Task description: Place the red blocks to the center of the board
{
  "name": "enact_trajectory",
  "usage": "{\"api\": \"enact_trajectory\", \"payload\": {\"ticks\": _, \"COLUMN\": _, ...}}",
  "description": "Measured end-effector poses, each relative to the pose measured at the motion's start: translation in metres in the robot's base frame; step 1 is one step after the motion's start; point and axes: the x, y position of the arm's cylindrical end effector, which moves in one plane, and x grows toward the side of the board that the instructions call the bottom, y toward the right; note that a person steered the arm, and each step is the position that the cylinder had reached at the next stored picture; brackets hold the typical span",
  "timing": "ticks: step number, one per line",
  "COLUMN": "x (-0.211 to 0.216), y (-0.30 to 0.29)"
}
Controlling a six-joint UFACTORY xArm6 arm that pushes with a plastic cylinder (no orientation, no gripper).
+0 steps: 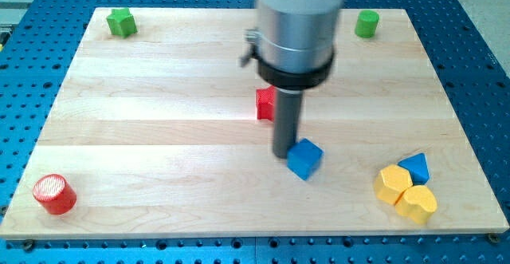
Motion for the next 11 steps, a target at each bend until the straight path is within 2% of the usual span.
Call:
{"api": "enact_trajectory", "payload": {"ticks": 3, "x": 0.032, "y": 0.097}}
{"api": "enact_trajectory", "payload": {"ticks": 4, "x": 0.002, "y": 0.126}}
{"api": "enact_trajectory", "payload": {"ticks": 5, "x": -0.083, "y": 0.113}}
{"api": "enact_trajectory", "payload": {"ticks": 6, "x": -0.109, "y": 0.042}}
{"api": "enact_trajectory", "payload": {"ticks": 8, "x": -0.047, "y": -0.096}}
{"api": "enact_trajectory", "payload": {"ticks": 11, "x": -0.047, "y": -0.102}}
